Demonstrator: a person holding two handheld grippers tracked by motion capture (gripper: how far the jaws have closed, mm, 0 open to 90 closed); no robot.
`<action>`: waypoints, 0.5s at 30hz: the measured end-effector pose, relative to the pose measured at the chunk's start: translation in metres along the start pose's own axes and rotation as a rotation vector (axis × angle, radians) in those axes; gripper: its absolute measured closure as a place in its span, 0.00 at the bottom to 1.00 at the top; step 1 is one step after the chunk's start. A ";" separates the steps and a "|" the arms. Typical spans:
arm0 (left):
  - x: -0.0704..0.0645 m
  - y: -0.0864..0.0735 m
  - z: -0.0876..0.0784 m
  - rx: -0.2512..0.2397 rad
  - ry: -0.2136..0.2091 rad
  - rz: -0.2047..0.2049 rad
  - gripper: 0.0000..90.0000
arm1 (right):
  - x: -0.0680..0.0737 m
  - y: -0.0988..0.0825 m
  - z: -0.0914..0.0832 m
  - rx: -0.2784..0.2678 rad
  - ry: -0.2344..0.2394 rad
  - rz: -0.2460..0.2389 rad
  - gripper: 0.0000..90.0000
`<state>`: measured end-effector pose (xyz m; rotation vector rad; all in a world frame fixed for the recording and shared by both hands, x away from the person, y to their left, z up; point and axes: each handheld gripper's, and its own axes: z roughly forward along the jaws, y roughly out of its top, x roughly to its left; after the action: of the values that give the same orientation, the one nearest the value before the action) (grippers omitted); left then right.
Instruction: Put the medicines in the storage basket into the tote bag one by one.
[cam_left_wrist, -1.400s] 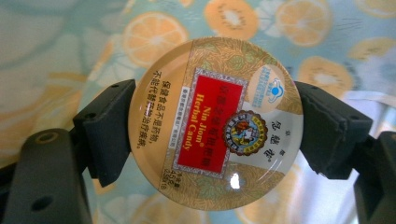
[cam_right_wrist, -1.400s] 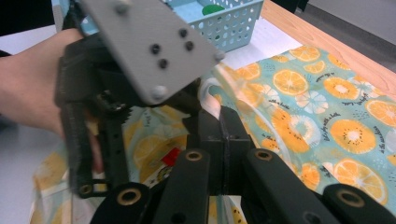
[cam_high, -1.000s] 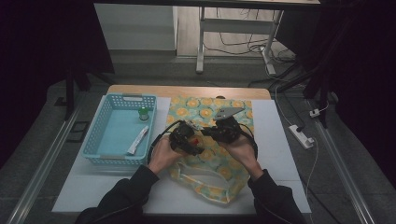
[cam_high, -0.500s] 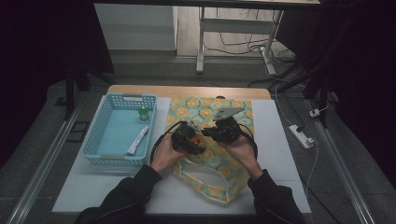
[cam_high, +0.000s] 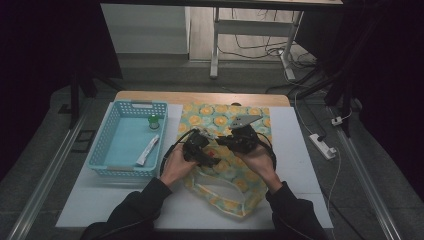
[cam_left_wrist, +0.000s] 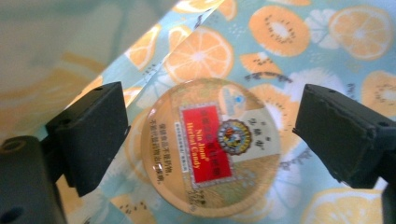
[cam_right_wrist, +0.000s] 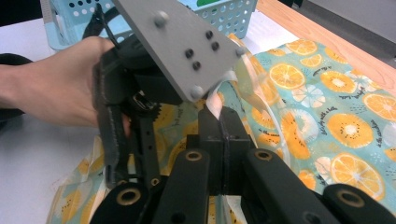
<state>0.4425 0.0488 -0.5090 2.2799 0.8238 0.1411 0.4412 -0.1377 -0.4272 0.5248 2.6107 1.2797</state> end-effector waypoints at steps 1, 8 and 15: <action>-0.001 0.000 -0.002 -0.004 0.001 0.002 0.09 | 0.000 0.000 0.000 -0.004 0.001 0.001 1.00; -0.007 -0.001 -0.015 -0.022 -0.066 -0.009 0.04 | 0.000 0.000 -0.001 -0.008 -0.001 0.003 1.00; -0.014 -0.004 -0.030 -0.065 -0.156 -0.024 0.00 | -0.001 0.000 -0.002 -0.009 -0.006 0.007 1.00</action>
<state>0.4194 0.0600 -0.4875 2.1882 0.7538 -0.0203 0.4414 -0.1400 -0.4258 0.5352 2.5996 1.2898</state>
